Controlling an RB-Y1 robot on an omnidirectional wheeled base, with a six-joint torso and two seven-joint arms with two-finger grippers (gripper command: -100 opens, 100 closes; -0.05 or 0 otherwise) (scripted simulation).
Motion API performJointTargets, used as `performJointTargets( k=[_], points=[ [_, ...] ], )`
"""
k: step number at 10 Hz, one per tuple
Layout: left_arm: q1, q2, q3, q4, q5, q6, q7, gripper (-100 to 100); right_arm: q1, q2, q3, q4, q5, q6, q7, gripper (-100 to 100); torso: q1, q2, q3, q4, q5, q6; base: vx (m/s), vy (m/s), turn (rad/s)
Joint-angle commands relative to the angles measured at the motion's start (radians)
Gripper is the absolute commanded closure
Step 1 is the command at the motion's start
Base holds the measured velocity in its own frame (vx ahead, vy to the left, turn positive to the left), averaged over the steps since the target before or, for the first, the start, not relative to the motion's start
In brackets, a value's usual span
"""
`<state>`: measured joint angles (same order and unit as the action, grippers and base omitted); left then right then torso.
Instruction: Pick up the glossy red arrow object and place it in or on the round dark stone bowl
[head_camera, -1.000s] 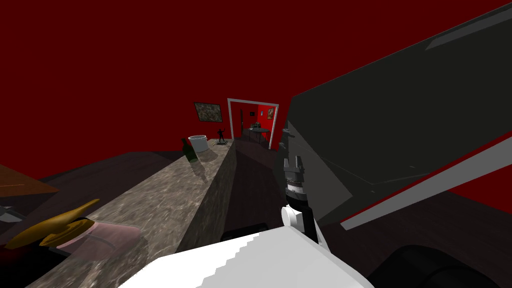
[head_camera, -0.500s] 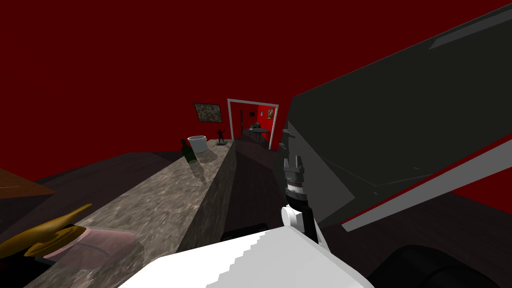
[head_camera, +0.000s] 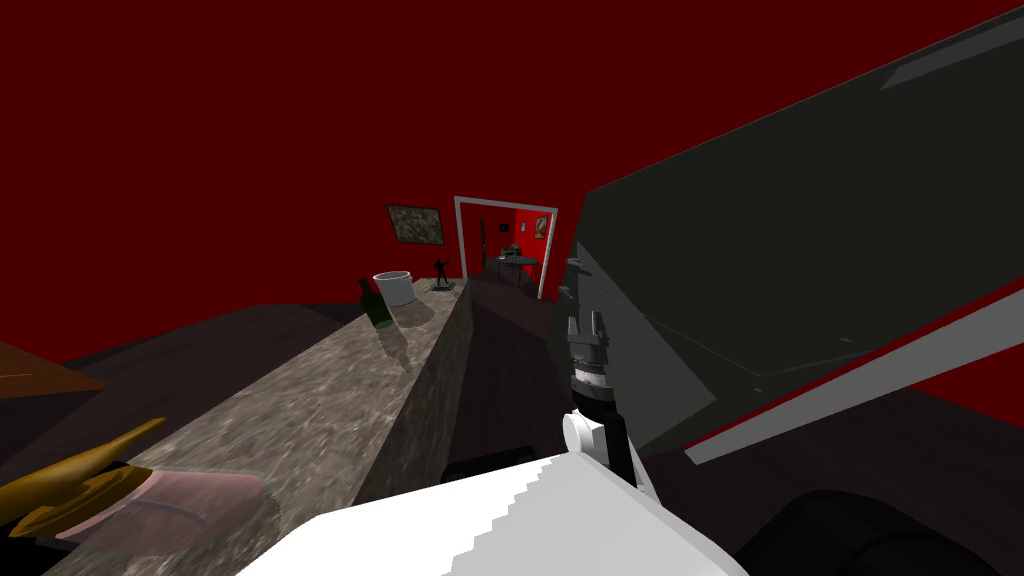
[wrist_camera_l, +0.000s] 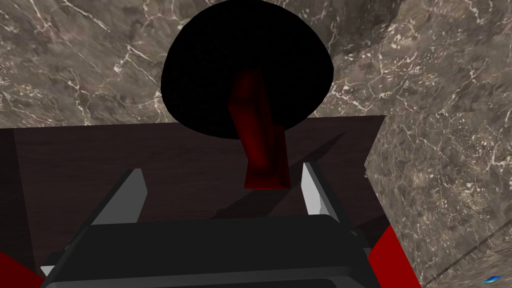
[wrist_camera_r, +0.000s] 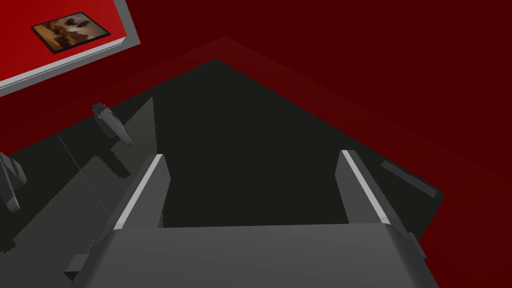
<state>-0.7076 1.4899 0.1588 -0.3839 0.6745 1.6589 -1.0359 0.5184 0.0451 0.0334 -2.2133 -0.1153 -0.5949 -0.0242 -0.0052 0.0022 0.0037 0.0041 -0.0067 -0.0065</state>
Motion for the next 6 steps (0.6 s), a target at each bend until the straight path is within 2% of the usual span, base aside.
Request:
performJointTargets(
  k=[1, 6],
  points=[
    [0.000, 0.000, 0.000, 0.000, 0.000, 0.000, 0.000, 0, 0.000, 0.000, 0.000, 0.000, 0.000, 0.000, 0.000, 0, 0.000, 0.000, 0.000, 0.000, 0.000, 0.000, 0.000, 0.000, 0.000],
    [0.000, 0.000, 0.000, 0.000, 0.000, 0.000, 0.000, 0, 0.000, 0.000, 0.000, 0.000, 0.000, 0.000, 0.000, 0, 0.000, 0.000, 0.000, 0.000, 0.000, 0.000, 0.000, 0.000, 0.000]
  ],
)
